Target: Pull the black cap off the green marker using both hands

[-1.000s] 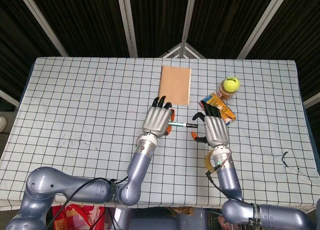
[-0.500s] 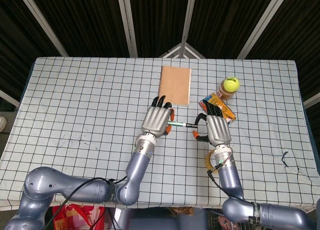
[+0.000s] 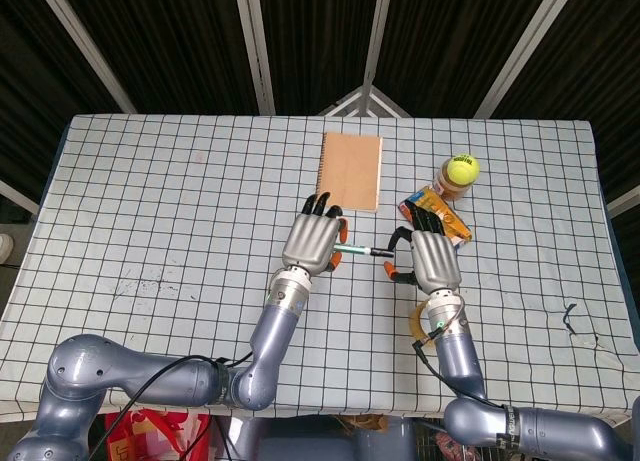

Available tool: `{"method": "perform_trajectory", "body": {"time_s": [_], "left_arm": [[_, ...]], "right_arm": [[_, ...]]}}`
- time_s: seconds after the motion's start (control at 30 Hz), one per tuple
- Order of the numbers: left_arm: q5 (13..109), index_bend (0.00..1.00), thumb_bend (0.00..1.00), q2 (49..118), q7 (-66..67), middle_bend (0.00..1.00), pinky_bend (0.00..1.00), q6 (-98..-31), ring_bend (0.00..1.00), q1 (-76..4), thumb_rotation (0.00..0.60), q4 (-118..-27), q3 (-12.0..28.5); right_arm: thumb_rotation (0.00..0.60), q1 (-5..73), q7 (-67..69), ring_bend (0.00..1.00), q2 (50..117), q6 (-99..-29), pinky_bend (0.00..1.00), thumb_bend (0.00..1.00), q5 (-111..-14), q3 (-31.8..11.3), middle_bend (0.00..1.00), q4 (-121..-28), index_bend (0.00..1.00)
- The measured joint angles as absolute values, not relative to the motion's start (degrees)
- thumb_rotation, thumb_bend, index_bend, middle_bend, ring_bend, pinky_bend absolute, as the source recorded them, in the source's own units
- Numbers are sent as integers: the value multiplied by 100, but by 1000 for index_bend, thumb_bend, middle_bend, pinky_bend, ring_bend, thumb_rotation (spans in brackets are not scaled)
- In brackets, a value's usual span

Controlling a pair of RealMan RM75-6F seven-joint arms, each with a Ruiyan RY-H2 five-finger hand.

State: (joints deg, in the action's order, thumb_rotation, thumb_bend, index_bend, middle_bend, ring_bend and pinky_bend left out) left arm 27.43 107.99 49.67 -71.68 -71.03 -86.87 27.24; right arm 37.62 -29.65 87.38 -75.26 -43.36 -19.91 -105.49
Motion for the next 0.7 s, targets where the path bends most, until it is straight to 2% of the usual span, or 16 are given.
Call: {"method": "perform_trajectory", "body": {"time_s": [0.17,0.43,0.7], "left_arm": [[2767,622,503,10805,4957,228,0,-7160,0,-7108,600,-8690,2717],[2830,623,503,10815,4894,229,0,-7148,0,-7108,600,-8685,2722],[2837,624,503,10813,4869,230,0,-7126,0,-7089,600,-8671,2705]], "right_arm": [[600,3803,-3041,35,8740,-7535,36,301,-4247,-2005,27,-10550,460],[600,3858,-3094,34,8745,-7563,36,301,-4237,-2009,27,-10577,460],[600,3879,-3086,34,8751,-7561,36,301,-4262,-1986,27,-10555,503]]}}
